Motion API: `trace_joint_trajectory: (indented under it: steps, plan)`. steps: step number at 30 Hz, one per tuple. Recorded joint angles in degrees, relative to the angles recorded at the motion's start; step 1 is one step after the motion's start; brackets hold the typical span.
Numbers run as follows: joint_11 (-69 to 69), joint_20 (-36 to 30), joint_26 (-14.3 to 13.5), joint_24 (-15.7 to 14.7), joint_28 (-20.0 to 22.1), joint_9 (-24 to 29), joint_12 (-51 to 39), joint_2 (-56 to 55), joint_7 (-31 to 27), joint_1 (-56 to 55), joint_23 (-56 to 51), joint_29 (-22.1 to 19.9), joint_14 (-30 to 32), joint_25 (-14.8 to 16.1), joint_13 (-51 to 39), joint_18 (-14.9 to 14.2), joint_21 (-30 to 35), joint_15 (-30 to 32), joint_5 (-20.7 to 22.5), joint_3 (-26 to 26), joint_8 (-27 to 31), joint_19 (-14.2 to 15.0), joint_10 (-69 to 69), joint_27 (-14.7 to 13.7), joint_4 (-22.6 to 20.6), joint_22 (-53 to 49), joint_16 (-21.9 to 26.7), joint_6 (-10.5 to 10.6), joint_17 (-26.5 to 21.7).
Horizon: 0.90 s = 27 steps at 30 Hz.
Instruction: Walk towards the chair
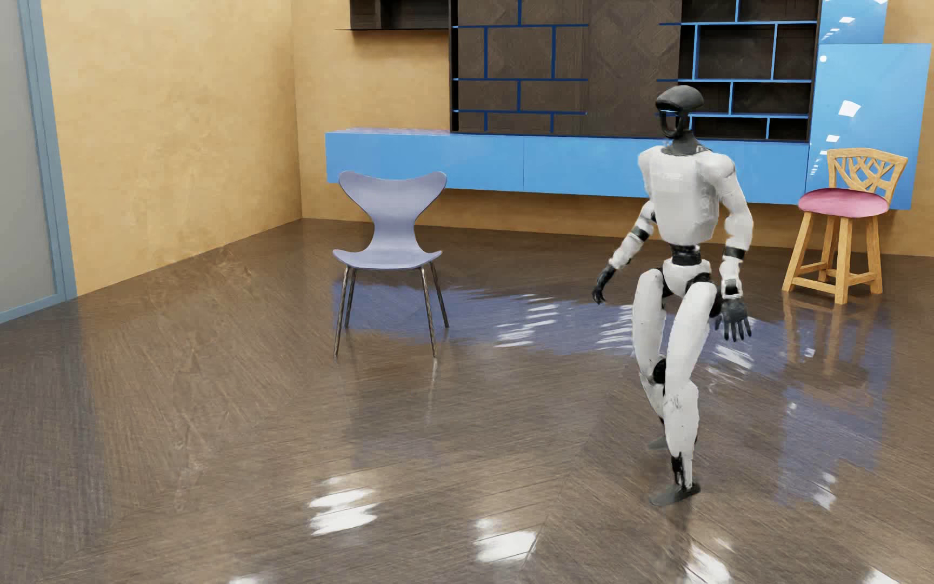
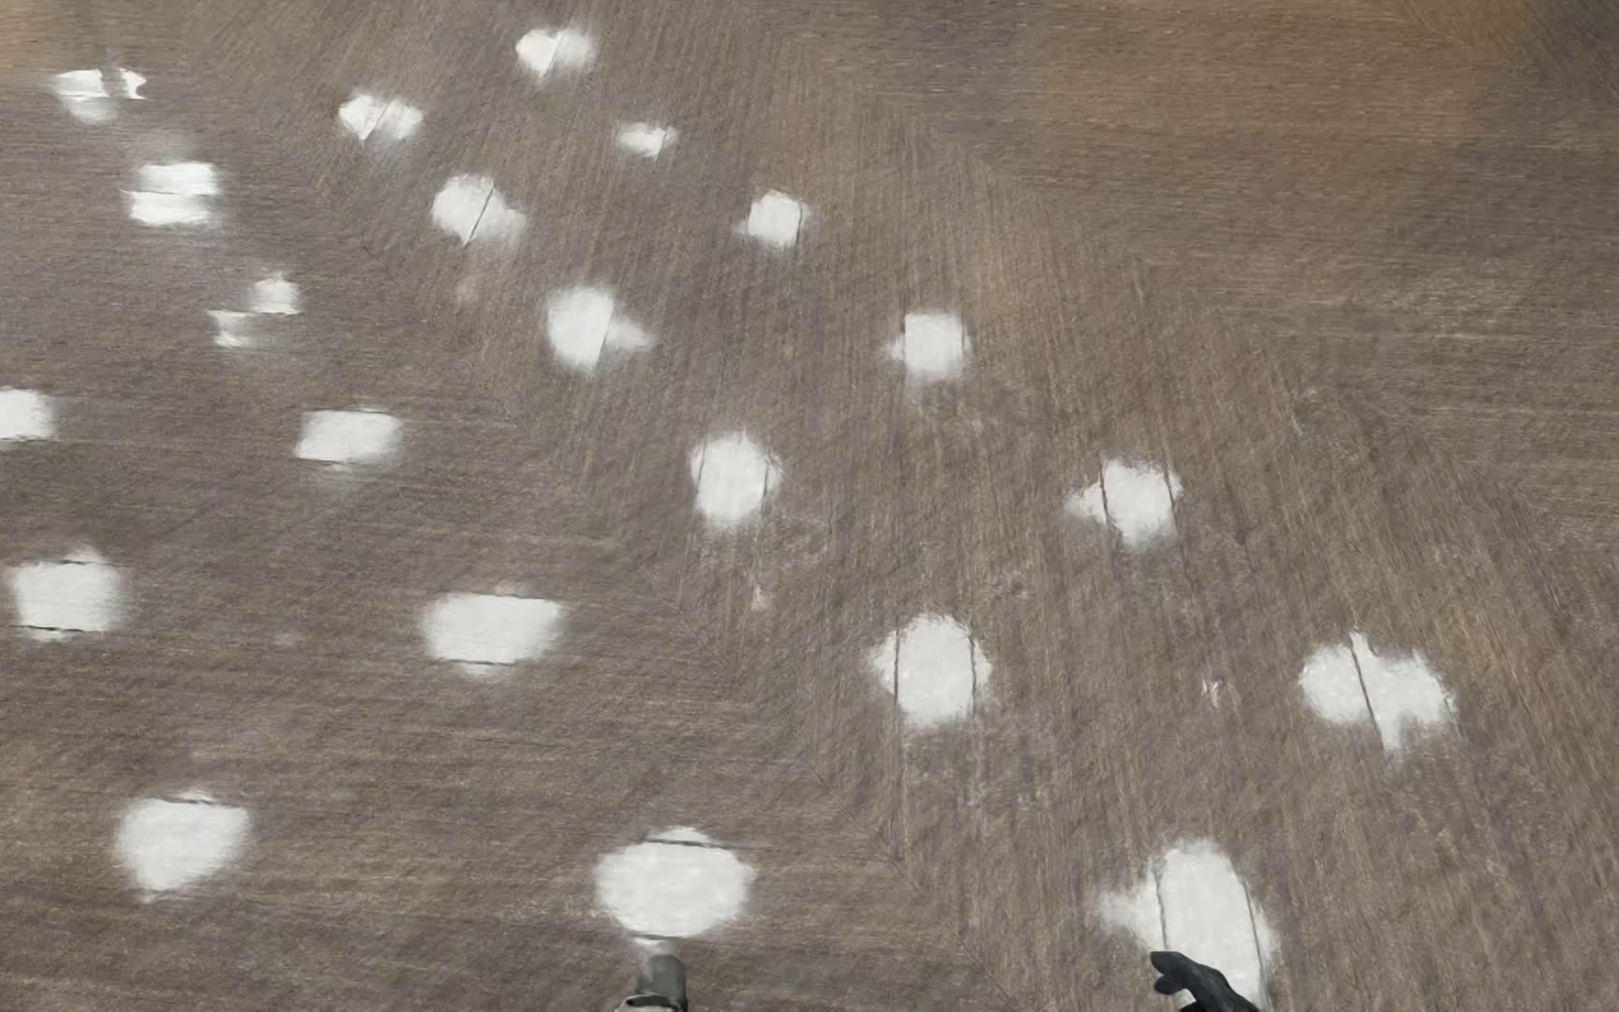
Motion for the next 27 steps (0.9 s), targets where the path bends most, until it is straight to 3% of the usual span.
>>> trace_joint_trajectory:
  steps: [3,7,10,12,14,18,19,20,21,22,24,25,27]
  plan:
    - [7.5,1.1,0.6,1.0,2.1,0.1,-2.2,-0.4,4.9,3.5,1.4,0.2,-3.8,0.6,1.7,2.7,-0.1,1.3,-3.8,-0.3,2.6,1.5,3.2,1.5,-1.4,-0.6,-1.3,-0.8,-0.7]
    - [35.9,-0.8,-1.3,5.0,3.2,1.0,-7.7,-14.1,11.1,10.2,2.6,2.6,-9.1,0.7,5.2,4.0,0.9,19.5,-6.2,-1.2,8.8,3.8,3.0,3.3,-3.1,-3.1,-0.8,-2.6,-0.5]
    - [44.7,-1.2,-3.1,5.0,3.9,1.4,-11.5,-24.3,15.7,15.5,2.6,4.1,-12.3,0.6,7.1,4.6,1.5,18.9,-12.5,-2.4,1.0,1.6,1.8,3.6,-3.0,-7.5,1.5,-4.0,0.1]
    - [39.6,-0.8,-3.8,5.0,3.8,1.2,-13.4,-28.9,18.4,18.9,2.6,4.7,-14.4,0.7,8.2,4.7,1.0,17.6,-13.1,-3.7,-4.8,2.3,0.3,3.9,-3.3,-11.4,2.7,-4.4,0.1]
    - [29.0,0.2,-4.9,4.4,4.4,0.8,-14.8,-31.9,21.3,22.4,2.2,4.4,-16.9,1.1,8.9,4.4,-0.3,17.2,-11.0,-4.5,-9.0,6.2,-1.0,4.2,-3.7,-15.8,2.9,-4.4,-0.1]
    - [2.4,-2.0,-5.0,1.1,4.6,-0.3,-20.3,-29.2,25.0,28.6,2.3,2.1,-20.8,2.8,10.8,2.3,-3.6,18.6,-9.5,-5.3,-22.6,8.0,-2.8,5.5,-4.4,-17.6,2.6,-4.2,2.0]
    - [0.8,-3.1,-4.8,1.0,4.7,-0.4,-21.6,-28.2,25.3,30.1,2.7,2.6,-21.2,2.5,11.4,1.4,-3.4,19.5,-8.8,-5.5,-23.3,3.2,-2.6,5.6,-4.4,-16.3,2.2,-4.0,2.4]
    - [2.2,-4.0,-4.4,1.0,5.2,-0.5,-22.7,-27.5,25.3,31.5,3.3,3.3,-21.0,2.2,12.1,0.1,-3.1,18.5,-8.1,-5.8,-22.7,-4.4,-1.2,5.6,-4.1,-14.2,1.6,-3.8,2.7]
    - [3.9,-4.8,-3.8,1.0,6.0,-0.6,-23.2,-26.7,24.8,32.2,3.9,4.0,-19.5,1.7,12.5,-1.5,-2.7,17.2,-7.5,-6.0,-21.9,-9.5,1.4,5.7,-3.3,-11.5,0.8,-3.5,3.0]
    - [5.4,-5.2,-3.0,0.7,6.7,-0.6,-23.1,-25.6,23.6,31.9,4.7,4.5,-15.9,1.2,12.6,-2.3,-2.4,15.8,-6.8,-6.1,-21.0,-11.0,5.7,5.8,-2.3,-8.2,-0.1,-3.3,3.3]
    - [6.3,-6.6,-1.7,0.1,5.6,-0.4,-21.8,-22.0,19.8,27.8,5.7,5.8,-3.1,-0.2,12.0,-6.2,-1.2,12.2,-5.5,-6.2,-19.9,-9.9,19.0,5.7,0.4,-1.4,-1.0,-2.9,3.6]
    - [5.8,-8.1,-1.4,0.2,3.1,-0.3,-21.1,-19.9,17.4,24.1,5.6,6.8,2.8,-0.8,11.5,-5.0,-0.5,11.0,-4.9,-5.9,-19.3,-9.2,27.4,4.9,1.6,1.8,-0.8,-2.6,3.5]
    - [4.2,-9.5,-1.1,0.2,-1.4,0.1,-19.1,-15.9,15.1,16.0,4.4,7.3,4.0,-1.9,9.6,-3.4,1.1,9.1,-3.3,-4.7,-17.7,-7.4,41.8,3.0,4.4,6.1,-0.2,-1.8,2.3]
